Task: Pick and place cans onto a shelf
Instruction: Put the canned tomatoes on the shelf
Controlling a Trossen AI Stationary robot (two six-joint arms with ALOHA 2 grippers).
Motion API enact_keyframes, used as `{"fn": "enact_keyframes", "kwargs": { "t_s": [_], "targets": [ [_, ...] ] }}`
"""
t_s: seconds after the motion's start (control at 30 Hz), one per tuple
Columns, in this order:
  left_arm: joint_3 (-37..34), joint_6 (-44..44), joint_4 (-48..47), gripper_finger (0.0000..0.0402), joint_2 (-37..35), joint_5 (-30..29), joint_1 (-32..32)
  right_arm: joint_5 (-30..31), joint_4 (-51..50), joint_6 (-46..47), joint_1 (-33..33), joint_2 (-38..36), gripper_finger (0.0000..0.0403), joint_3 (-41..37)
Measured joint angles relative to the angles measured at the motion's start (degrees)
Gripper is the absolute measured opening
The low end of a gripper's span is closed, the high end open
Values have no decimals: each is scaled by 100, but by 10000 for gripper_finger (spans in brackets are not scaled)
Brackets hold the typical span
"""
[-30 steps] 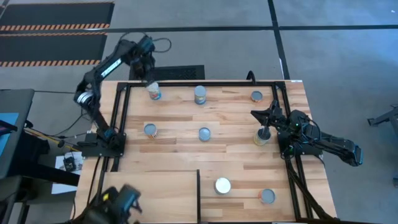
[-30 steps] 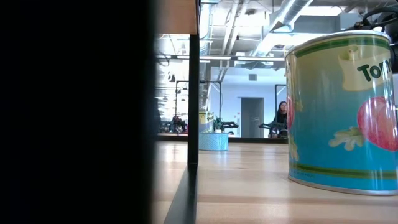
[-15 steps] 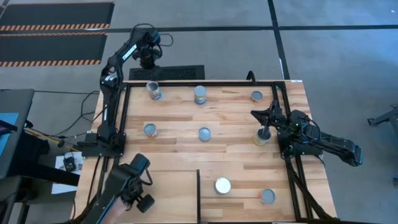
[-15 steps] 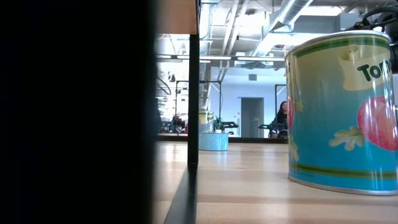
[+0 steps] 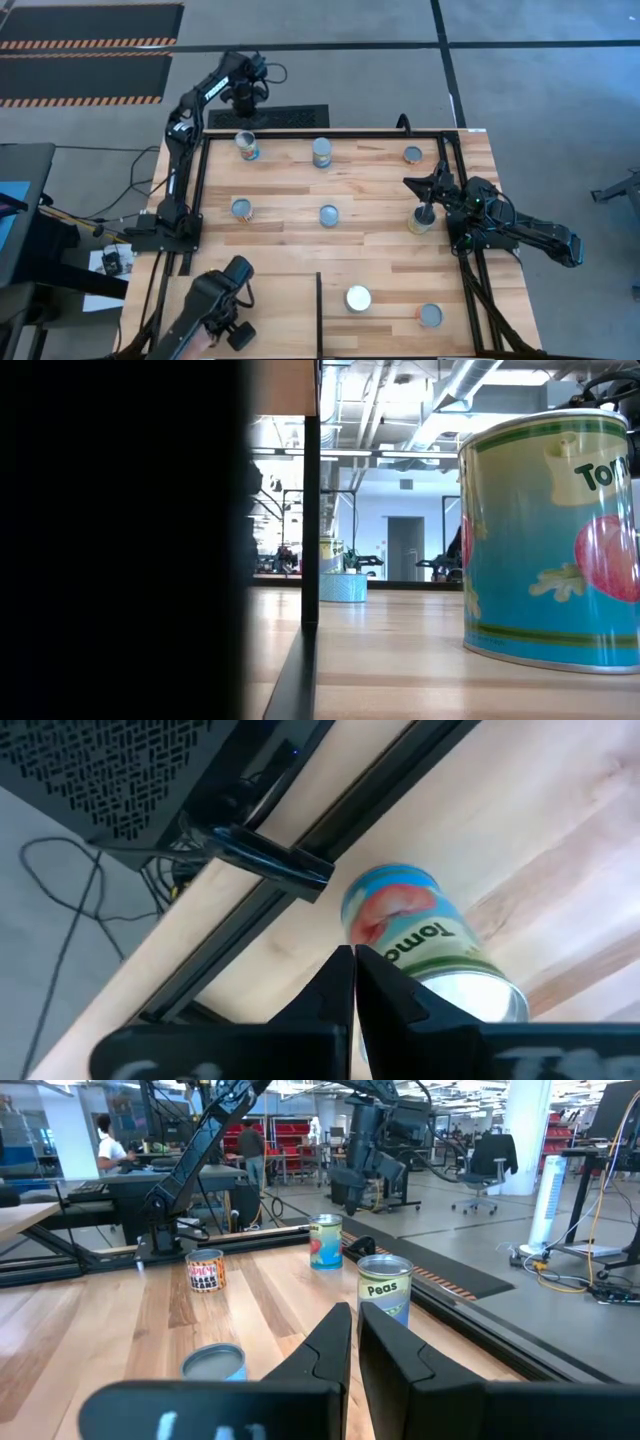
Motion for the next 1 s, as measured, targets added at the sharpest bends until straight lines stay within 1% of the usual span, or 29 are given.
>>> {"fn": "enact_keyframes", "kwargs": {
  "t_s": [0.27,0.47,0.6,0.73,0.87,1.0],
  "targets": [
    [-2,-220,1,0,0,-39,-276,-1,5,0,1,2,49,1],
    [-2,-312,0,0,0,-64,-610,-1,9,0,0,2,49,-1],
    [-2,-251,2,0,0,-232,-769,-1,11,0,-1,2,49,1],
    [-39,-325,20,0,-51,-403,-706,-1,11,0,-1,2,49,1],
    [-464,-200,5,0,-456,-531,-641,-3,13,0,-1,1,49,0],
    [-1309,-115,13,0,-850,-644,-540,-3,15,0,1,0,49,1]
  ]
}}
